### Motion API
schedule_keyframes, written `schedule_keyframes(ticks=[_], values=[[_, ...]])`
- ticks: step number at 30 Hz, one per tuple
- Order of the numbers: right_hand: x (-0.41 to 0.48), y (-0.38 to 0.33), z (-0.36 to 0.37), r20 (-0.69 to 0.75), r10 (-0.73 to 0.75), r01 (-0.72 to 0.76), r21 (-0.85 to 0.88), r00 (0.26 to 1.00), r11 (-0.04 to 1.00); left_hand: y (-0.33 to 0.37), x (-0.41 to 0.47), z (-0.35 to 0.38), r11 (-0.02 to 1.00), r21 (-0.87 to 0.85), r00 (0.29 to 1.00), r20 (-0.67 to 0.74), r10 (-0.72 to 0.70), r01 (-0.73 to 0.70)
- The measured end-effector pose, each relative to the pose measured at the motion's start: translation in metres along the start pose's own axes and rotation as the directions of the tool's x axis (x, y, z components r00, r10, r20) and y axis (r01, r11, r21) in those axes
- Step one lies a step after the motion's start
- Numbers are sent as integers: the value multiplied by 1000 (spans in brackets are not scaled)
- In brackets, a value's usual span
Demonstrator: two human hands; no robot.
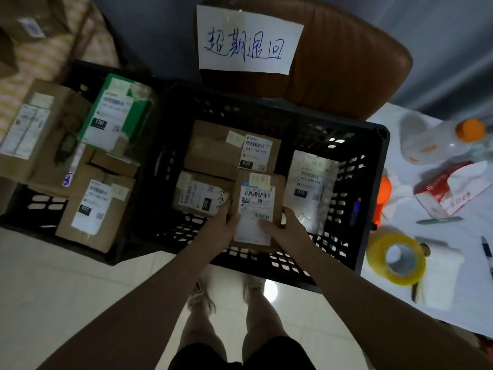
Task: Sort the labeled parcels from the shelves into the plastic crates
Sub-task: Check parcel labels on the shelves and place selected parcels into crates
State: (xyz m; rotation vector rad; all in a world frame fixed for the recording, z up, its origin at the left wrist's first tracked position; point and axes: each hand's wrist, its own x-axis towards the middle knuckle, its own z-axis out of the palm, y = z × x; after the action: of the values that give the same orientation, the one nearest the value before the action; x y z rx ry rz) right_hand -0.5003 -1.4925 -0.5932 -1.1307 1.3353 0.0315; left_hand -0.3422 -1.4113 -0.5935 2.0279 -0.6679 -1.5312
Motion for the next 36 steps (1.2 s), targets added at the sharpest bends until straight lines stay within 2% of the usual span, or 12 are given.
schedule_keyframes(ticks=[3,7,10,12,17,20,22,25,27,30,34,36], values=[[1,-6,1,-62,-19,23,67,998,997,10,-14,7,991,-129,999,-7,35,-35],[1,-9,-3,-74,-112,111,-18,991,994,18,-24,11,936,-350,997,-79,5,-32],[-5,-8,-6,-150,-253,236,-121,956,964,22,-18,17,930,-353,994,-62,88,-104],[-13,-12,-11,-231,-297,248,-218,927,944,29,-10,24,928,-353,993,-44,110,-118],[-6,-18,-46,-412,-394,276,-317,822,907,63,32,45,966,-240,991,64,120,-101],[16,-11,-78,-390,-361,138,-494,847,859,79,61,71,974,-194,981,129,145,-119],[27,-1,-91,-319,-322,46,-643,892,764,86,76,90,982,-105,965,193,176,-158],[30,12,-92,-153,-256,27,-811,955,584,84,91,104,979,-46,952,228,204,-199],[28,15,-87,-122,-236,25,-844,964,536,79,100,102,978,-58,953,221,207,-199],[27,13,-82,-132,-273,36,-845,953,533,72,108,98,978,-30,968,135,210,-207],[24,10,-81,-148,-247,34,-793,958,608,65,105,107,980,-21,979,40,198,-198],[21,8,-83,-167,-227,13,-778,960,628,59,102,113,979,52,980,39,196,-198]])
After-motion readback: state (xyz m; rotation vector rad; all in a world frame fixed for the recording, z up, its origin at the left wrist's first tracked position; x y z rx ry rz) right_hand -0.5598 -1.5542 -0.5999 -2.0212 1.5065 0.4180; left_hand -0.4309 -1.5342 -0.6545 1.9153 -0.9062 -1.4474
